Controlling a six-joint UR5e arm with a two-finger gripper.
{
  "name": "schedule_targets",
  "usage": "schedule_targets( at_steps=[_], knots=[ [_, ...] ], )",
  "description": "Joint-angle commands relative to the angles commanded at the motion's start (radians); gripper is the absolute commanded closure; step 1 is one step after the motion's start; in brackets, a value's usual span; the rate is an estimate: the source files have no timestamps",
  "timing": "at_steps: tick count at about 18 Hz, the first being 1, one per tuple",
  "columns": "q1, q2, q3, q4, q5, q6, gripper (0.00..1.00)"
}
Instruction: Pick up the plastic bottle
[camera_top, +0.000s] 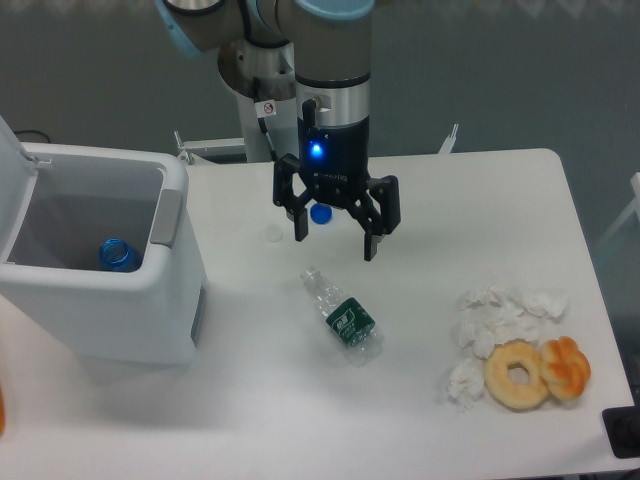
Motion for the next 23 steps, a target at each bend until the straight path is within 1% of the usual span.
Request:
schedule_targets(
  at_steps=[5,8,12,16,18,20,23],
  knots=[
    [0.000,-0.003,0.000,0.000,0.005,-0.002,0.00],
    [-0.005,0.002,-0.017,0.000,0.096,-0.008,0.00],
    [-0.012,-0.002,-0.047,-0.002,0.107,-0.012,0.00],
    [-0.008,0.012,-0.124,-0.005,0.107,-0.026,0.00],
    [-0.009,0.017,-0.144,-0.014,0.110,-0.047,0.00],
    [-0.011,0.015,-0.169,-0.015,0.117,-0.099,0.00],
    [-0.011,0.006,-0.198,-0.038,0.120,-0.149,0.00]
  ],
)
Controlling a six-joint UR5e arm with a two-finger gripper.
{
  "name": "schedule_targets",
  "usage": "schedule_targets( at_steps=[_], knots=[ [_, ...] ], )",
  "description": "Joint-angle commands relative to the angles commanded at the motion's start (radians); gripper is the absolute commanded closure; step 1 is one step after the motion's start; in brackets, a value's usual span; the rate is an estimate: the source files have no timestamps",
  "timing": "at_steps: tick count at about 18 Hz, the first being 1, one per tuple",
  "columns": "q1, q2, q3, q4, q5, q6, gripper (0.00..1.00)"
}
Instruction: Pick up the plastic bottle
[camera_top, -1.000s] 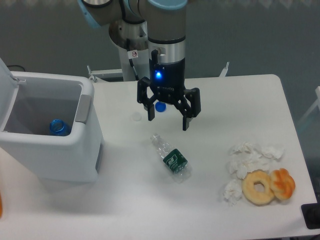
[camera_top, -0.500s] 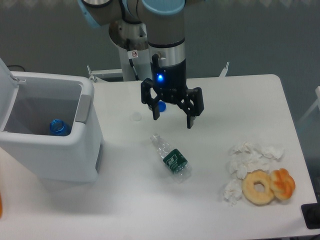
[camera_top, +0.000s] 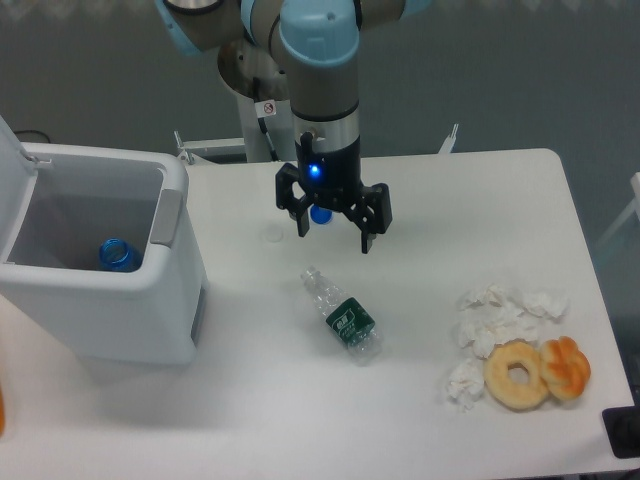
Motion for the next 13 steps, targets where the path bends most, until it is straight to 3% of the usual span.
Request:
schedule_targets(
  at_steps=[5,13],
  knots=[
    [0.006,-0.032,-0.023,-0.031,-0.002,-0.095,0.00],
    [0.003,-0.152,0.086,-0.022,0.003,-0.432,0.00]
  ],
)
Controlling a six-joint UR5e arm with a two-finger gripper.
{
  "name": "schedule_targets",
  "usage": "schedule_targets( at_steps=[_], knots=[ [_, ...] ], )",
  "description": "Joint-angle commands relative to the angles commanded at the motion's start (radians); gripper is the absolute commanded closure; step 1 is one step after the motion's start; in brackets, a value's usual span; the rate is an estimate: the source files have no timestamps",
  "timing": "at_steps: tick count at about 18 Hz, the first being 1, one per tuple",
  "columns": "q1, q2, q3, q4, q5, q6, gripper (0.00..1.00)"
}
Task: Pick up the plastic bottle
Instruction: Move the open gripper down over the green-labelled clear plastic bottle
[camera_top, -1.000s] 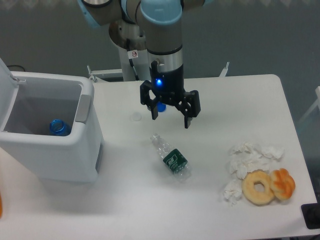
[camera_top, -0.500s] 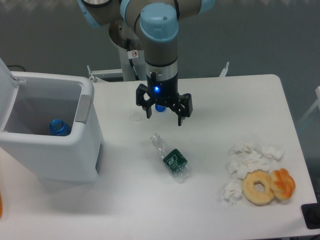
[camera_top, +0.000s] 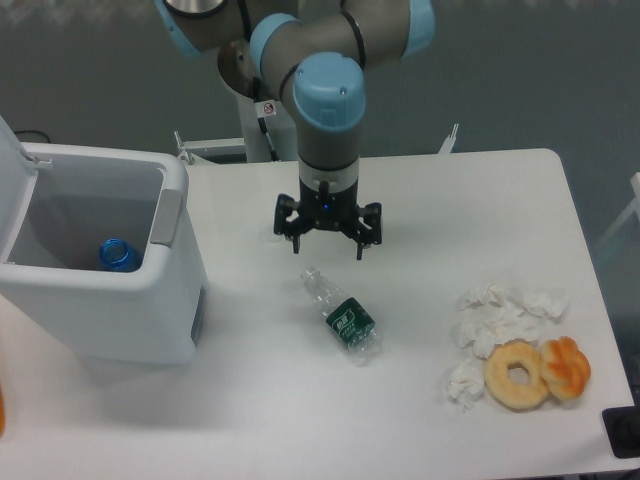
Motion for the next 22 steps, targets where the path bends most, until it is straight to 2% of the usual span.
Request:
schedule_targets(
  at_steps=[4,8,11,13,16,22],
  knots=[
    [0.000,-0.051,0.025,0.009,0.002,-0.126,0.00],
    [0.000,-0.092,0.035,0.018,0.000,-0.143,0.00],
    [-0.002,-0.118,0.063,0.028,0.002,-0.204,0.00],
    [-0.002,-0.155,0.100,0.031,0.002,-0.233,0.00],
    [-0.002,-0.206,0.127,0.044,0.028,-0.240,0.00],
    [0.005,-0.242,0.161,0.048,0.043,-0.241,0.00]
  ],
)
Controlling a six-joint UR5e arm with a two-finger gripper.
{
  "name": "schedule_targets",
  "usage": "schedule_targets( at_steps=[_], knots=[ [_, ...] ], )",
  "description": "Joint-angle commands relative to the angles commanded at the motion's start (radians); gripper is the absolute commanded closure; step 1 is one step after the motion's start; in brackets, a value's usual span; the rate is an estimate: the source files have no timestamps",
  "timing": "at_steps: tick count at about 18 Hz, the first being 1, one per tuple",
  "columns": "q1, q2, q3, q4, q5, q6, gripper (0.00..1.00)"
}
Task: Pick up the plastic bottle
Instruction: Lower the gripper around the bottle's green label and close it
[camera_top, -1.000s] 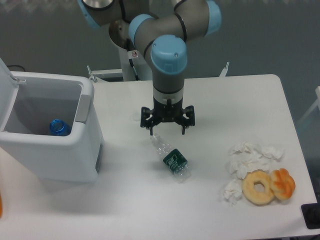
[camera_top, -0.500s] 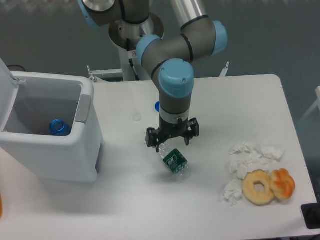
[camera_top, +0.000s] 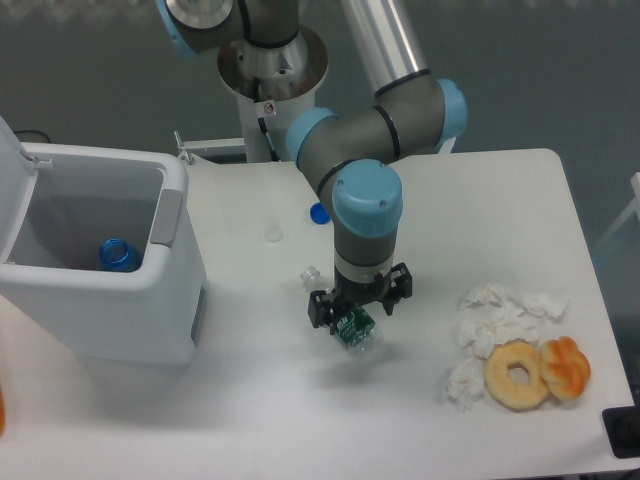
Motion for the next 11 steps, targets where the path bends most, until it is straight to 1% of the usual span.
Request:
schedule_targets(
  at_steps=[2,5,11],
  knots=[
    [0.000,-0.018,0.000,0.003,0.003,-0.002,0.00],
    [0.002,-0.041,-0.002,0.028,0.002,-0.037,0.00],
    [0.006,-0.060,-0.003,0.037,0.000,-0.060,0.00]
  ],
)
